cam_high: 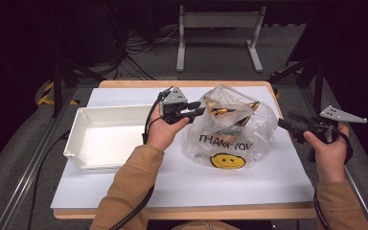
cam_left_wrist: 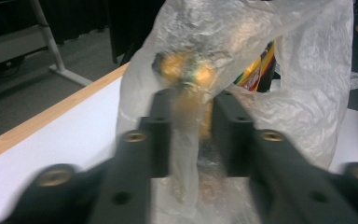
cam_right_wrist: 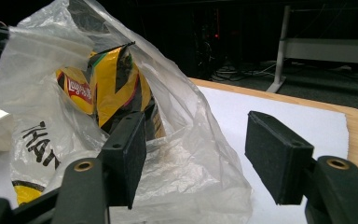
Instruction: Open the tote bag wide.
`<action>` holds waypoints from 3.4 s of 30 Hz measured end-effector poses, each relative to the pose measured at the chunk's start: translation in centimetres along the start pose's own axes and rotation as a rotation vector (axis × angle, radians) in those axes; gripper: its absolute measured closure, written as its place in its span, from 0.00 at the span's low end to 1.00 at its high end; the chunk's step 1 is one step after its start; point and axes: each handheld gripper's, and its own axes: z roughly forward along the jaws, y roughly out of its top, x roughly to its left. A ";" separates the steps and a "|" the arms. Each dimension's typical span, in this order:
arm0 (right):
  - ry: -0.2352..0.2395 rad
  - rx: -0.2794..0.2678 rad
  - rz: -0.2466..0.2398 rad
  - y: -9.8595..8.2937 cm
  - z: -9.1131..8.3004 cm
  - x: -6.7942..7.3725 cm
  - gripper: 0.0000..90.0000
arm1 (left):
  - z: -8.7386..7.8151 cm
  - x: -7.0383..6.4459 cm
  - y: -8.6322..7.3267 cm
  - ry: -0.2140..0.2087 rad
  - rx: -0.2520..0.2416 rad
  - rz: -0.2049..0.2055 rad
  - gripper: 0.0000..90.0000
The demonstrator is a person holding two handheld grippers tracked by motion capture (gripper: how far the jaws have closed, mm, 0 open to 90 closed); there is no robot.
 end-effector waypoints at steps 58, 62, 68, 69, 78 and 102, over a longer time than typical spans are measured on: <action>0.023 0.014 -0.011 -0.4 0.7 0.2 0.43 | 2.9 0.1 -3.3 0.109 0.272 -0.160 0.72; 0.023 0.016 -0.010 -0.4 0.7 0.2 0.43 | 1.8 -0.5 -3.0 0.061 0.204 -0.180 0.52; 0.024 0.016 -0.013 -0.4 0.7 0.3 0.43 | 0.5 -1.7 -2.5 0.046 0.152 -0.153 0.33; 0.024 0.016 -0.013 -0.4 0.7 0.3 0.43 | 0.3 -1.9 -2.3 0.055 0.144 -0.148 0.29; 0.022 0.015 -0.011 -0.4 0.7 0.2 0.42 | -2.2 -4.0 0.1 0.083 0.054 -0.094 0.15; 0.022 0.004 -0.002 -0.3 0.3 0.1 0.40 | -0.6 -7.0 5.3 0.029 -0.019 0.044 0.13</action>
